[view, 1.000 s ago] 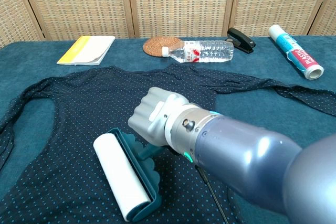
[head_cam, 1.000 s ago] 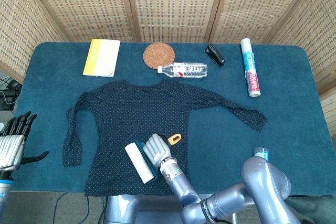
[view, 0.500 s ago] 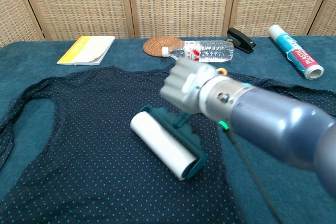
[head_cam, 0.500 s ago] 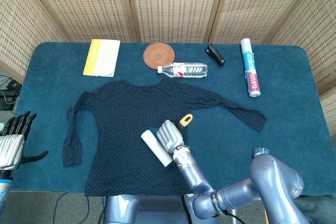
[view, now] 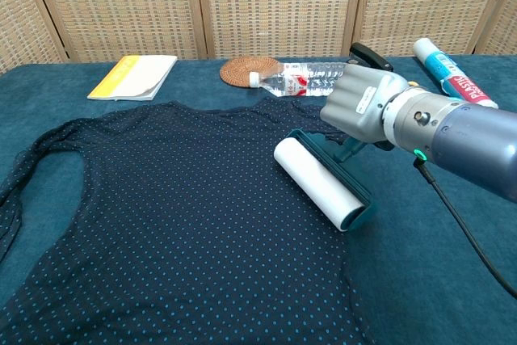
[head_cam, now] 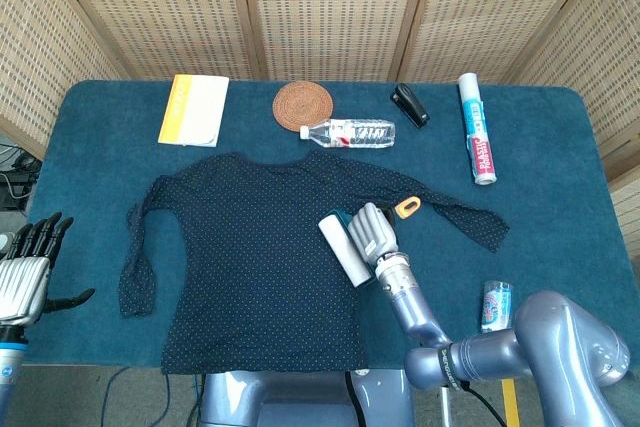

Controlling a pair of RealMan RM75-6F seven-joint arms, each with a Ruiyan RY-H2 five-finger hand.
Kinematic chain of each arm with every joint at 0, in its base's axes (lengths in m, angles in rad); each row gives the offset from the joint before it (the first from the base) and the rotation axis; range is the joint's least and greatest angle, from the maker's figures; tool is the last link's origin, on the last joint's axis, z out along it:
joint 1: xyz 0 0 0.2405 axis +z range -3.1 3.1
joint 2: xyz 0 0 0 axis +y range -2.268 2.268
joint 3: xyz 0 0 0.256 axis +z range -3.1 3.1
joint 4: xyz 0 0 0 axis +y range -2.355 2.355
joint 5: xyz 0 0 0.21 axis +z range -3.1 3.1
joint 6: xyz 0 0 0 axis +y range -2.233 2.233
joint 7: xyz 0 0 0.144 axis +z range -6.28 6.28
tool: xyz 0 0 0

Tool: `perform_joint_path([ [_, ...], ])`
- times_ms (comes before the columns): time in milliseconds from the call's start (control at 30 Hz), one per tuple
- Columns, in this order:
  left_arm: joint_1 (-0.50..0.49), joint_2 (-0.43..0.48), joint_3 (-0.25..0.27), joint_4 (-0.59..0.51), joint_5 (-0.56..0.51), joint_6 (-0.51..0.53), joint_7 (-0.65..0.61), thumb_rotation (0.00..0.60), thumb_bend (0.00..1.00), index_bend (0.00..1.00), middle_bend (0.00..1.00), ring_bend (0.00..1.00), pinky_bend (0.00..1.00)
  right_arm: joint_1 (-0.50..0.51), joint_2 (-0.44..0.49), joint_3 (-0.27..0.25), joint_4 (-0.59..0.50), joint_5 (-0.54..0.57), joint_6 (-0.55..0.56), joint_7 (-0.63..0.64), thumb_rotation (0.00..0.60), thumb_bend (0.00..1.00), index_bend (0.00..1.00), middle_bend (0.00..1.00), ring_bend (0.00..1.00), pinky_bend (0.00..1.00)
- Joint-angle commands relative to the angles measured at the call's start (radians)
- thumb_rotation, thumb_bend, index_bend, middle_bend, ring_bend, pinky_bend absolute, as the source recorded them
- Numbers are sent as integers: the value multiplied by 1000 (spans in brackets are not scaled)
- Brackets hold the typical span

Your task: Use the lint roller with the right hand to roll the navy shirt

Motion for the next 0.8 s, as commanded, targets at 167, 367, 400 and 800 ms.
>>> perform_joint_path([
  [167, -3, -1, -1, 4, -7, -7, 0, 600, 0, 0, 0, 0, 0, 19, -52, 35, -44, -32, 4, -22, 600, 808, 735, 1000, 1000, 1000],
  [367, -3, -3, -3, 10, -12, -7, 2, 600, 0, 0, 0, 0, 0, 56, -167, 79, -47, -12, 42, -118, 600, 807, 736, 1000, 1000, 1000],
  [400, -3, -3, -3, 11, -13, -8, 2, 600, 0, 0, 0, 0, 0, 59, -178, 83, -46, -11, 46, -126, 600, 807, 736, 1000, 1000, 1000],
  [800, -8, -10, -5, 21, -28, -20, 10, 600, 0, 0, 0, 0, 0, 72, -243, 94, -56, -27, 48, -161, 600, 808, 737, 1000, 1000, 1000],
])
